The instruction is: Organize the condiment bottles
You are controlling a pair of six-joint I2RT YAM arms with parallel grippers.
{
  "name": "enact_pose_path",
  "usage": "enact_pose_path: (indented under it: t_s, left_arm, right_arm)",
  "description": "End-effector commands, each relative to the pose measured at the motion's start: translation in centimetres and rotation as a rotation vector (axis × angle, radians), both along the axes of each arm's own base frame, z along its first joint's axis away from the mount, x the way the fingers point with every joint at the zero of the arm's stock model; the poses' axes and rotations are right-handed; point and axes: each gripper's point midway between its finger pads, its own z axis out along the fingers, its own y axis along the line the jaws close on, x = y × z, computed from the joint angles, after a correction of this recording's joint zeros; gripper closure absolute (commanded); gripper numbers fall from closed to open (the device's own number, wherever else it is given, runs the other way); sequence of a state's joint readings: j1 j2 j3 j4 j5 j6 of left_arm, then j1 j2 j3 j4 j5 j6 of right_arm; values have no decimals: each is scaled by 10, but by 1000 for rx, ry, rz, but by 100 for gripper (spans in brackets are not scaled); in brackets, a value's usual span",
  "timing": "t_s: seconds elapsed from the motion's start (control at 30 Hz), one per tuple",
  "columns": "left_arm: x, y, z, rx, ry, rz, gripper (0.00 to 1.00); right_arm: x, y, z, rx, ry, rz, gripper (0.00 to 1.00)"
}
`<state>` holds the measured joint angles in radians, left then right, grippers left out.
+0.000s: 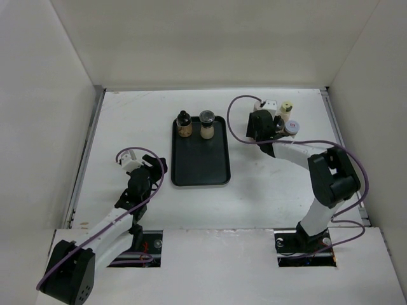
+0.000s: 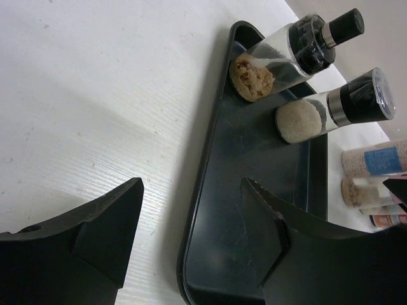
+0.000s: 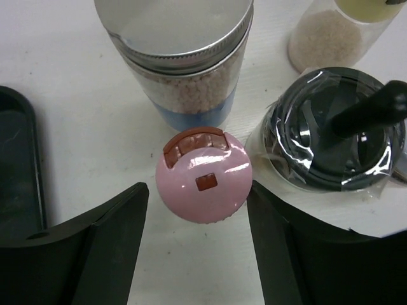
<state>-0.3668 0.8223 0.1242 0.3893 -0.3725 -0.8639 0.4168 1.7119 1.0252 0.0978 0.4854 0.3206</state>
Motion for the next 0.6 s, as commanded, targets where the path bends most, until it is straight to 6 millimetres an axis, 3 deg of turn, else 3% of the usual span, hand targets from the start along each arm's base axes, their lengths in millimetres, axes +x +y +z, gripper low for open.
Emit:
enact_pose_path:
  t_s: [0.0,0.13,0.2,0.33,0.57]
  left_arm:
    - [5,-1,10,-11,-42,3,40]
    - [5,-3,10,-10,-41,-3,40]
    - [6,-3,10,-10,-41,-3,40]
    - [5,-4,11,-15,-46,-6,40]
    - [6,-6,9,-21,-39,-11,40]
  right_arm:
    - [26,-2,26,-4,-102,-40,34]
    - [30,-3,33,-19,-134,-49,51]
    - [24,2,42,-15,-159,-44,55]
    - [0,13,64,-1,-208,-17,58]
    - [-46,58,89,30,-243,105,58]
